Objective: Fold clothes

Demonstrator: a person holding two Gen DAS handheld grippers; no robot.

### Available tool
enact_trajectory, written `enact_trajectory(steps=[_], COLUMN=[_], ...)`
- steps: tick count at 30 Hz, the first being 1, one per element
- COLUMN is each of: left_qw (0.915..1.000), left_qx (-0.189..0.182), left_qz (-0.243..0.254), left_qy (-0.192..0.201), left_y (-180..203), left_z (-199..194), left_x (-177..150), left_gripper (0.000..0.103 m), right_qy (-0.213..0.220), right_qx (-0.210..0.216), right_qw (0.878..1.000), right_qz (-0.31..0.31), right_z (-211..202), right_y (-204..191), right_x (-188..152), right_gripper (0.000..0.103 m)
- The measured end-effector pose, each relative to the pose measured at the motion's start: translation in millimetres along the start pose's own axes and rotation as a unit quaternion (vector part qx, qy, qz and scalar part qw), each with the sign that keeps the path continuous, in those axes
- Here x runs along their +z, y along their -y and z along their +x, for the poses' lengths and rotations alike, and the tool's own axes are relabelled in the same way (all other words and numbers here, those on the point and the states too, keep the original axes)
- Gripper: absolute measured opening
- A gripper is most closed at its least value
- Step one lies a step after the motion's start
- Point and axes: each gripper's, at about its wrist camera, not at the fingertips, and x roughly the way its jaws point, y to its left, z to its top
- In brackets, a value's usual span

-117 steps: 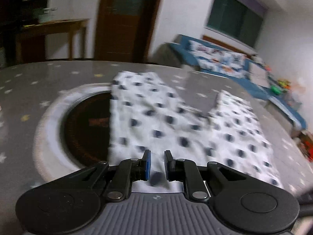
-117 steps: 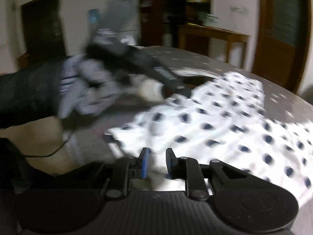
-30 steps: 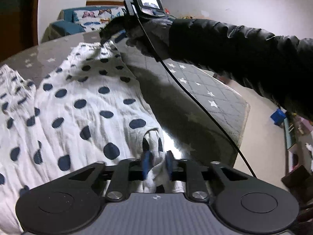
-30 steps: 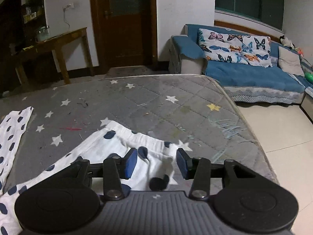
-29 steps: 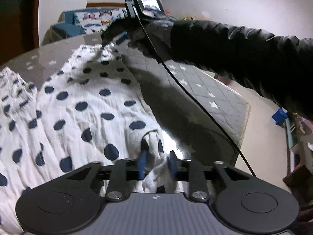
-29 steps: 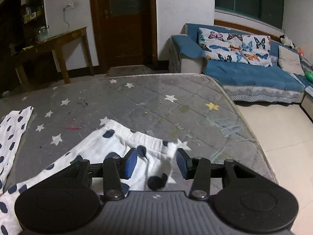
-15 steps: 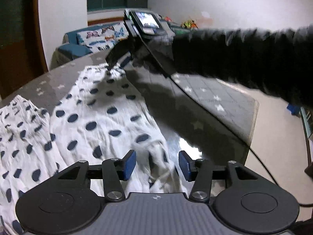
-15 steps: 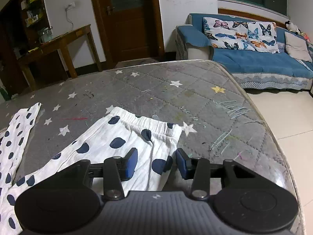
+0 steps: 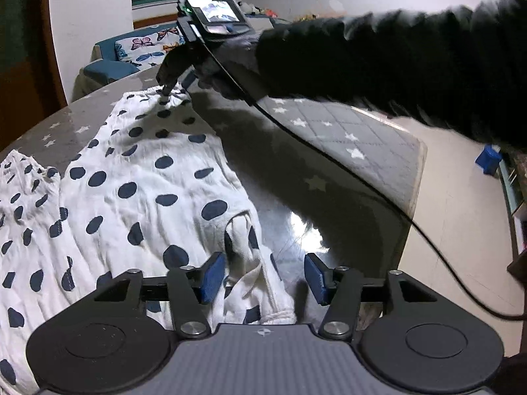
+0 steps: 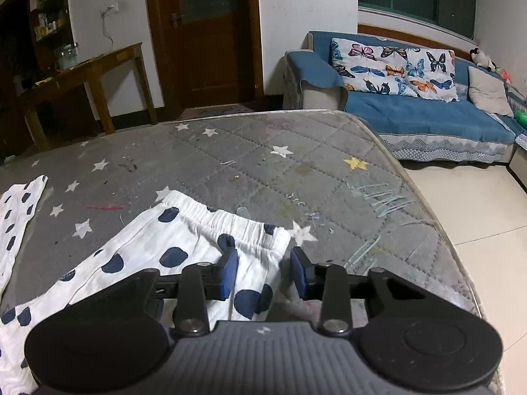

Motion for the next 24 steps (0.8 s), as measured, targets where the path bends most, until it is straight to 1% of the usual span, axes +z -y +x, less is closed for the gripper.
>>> enact_trajectory(steps=[1,3,4,5,6,9,11,14,19,24], left_qw=[1.0,0.9999,0.9997,0.9996,0.9994,0.9983,0.9969,0.9941,0.9845,0.972], left_qx=[0.003,0.009,0.012,0.013,0.012,0.001,-0.007,-0.008,-0.011,-0.007], left_qz=[-0.004,-0.013,-0.019,-0.024,-0.03,-0.057,-0.075,-0.1,-0.16,-0.21], left_qy=[0.002,0.004,0.005,0.006,0.006,0.012,0.02,0.041,0.072,0.104], left_y=[-1.6,-6.0,-8.7,-11.1,-13.7,-23.5,-30.6,-42.5,-68.5,-91.5], left_z=[-0.1,-0.7,-1.1,-1.9,-3.0,-9.4,-16.0,-32.9,-63.8,-93.7], left_x=[-0.3,-1.0,-1.4,-1.8,-2.1,-2.6,-2.6,-4.2,-11.4,-24.6], left_gripper=[0.045,0.027,0.024,0.017,0.011,0.007,0.006,0.006,0.006,0.006], right_qy=[0.001,0.0,-0.001,0.0,0.0,0.008,0.014,0.024,0.045,0.067], right_qx=[0.001,0.001,0.0,0.001,0.002,0.002,0.001,0.005,0.011,0.028], right_qw=[1.0,1.0,1.0,1.0,1.0,0.999,0.999,0.998,0.997,0.996], right_qz=[0.002,0.008,0.013,0.021,0.029,0.047,0.046,0.049,0.054,0.046], right_z=[0.3,0.3,-0.2,-1.3,-2.8,-10.7,-18.3,-30.8,-50.0,-62.6], right_y=[-0.5,-1.1,-0.8,0.5,1.7,3.5,0.5,-5.4,-22.4,-57.3], right_x=[0.5,2.1,2.6,3.2,3.9,7.3,11.4,21.0,43.7,70.7], right_gripper=[0.023,0.014,0.012,0.008,0.007,0.006,0.006,0.006,0.006,0.005])
